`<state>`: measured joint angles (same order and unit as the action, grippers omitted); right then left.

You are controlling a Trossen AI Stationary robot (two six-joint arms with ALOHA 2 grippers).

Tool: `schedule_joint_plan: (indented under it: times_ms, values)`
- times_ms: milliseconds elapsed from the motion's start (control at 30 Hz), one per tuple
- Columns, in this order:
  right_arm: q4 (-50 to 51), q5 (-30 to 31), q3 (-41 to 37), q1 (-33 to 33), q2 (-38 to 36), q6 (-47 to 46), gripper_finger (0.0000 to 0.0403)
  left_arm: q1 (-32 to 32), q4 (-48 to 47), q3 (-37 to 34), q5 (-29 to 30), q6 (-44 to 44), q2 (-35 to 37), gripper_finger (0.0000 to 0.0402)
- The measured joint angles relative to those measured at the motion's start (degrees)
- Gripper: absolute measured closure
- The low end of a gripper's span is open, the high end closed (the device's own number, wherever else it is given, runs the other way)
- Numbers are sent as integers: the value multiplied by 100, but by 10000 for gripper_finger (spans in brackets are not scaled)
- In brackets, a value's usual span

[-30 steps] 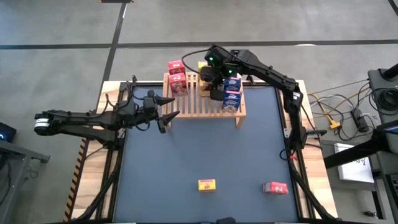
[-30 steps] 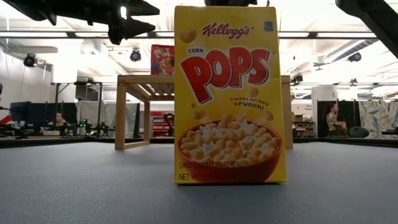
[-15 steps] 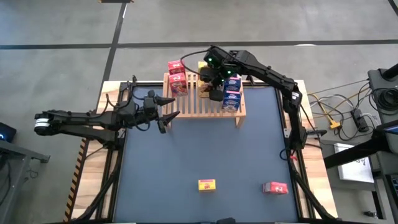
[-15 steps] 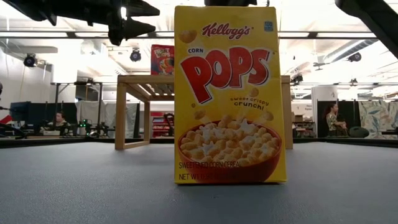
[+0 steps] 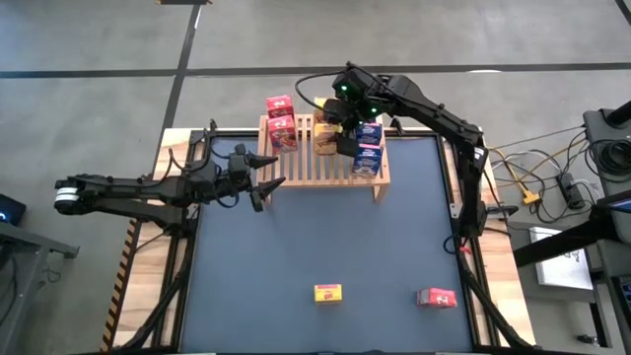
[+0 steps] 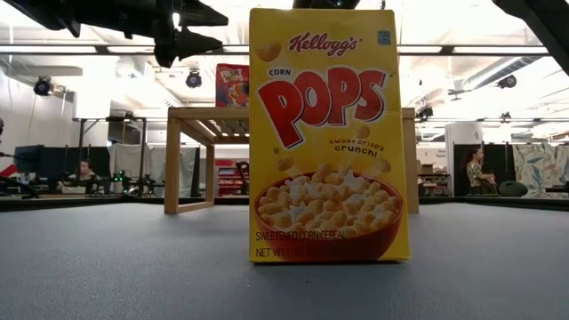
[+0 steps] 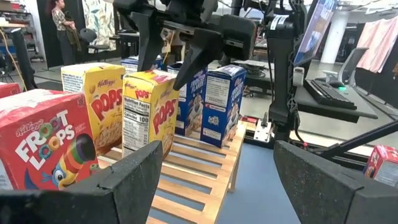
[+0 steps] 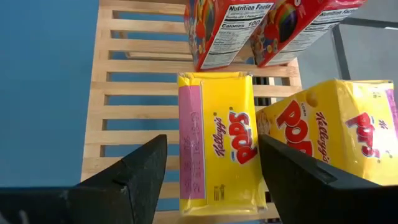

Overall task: Stack cereal on shelf
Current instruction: Put the left yellow cereal box on the shelf aligned with the yellow cereal box, then put the yellow cereal box on the shelf aligned with the yellow cereal boxes

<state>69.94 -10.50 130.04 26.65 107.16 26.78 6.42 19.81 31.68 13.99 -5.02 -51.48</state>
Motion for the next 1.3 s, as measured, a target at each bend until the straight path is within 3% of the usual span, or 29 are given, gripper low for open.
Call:
schedule_joint_plan:
  times_ms: [533, 833, 1100, 1300]
  values:
    - [235, 26, 310, -56, -777, -272, 163, 0, -39, -11, -2, -2, 2, 111]
    - [678, 104, 224, -623, -1501, -528, 163, -30, -114, -33, -2, -4, 2, 111]
    - [746, 1178, -631, -1640, -2044, -829, 164, -300, -160, -33, -2, -4, 2, 111]
    - [41, 1255, -1934, -2054, -2652, -1071, 168, -482, -160, -33, -2, -26, 2, 111]
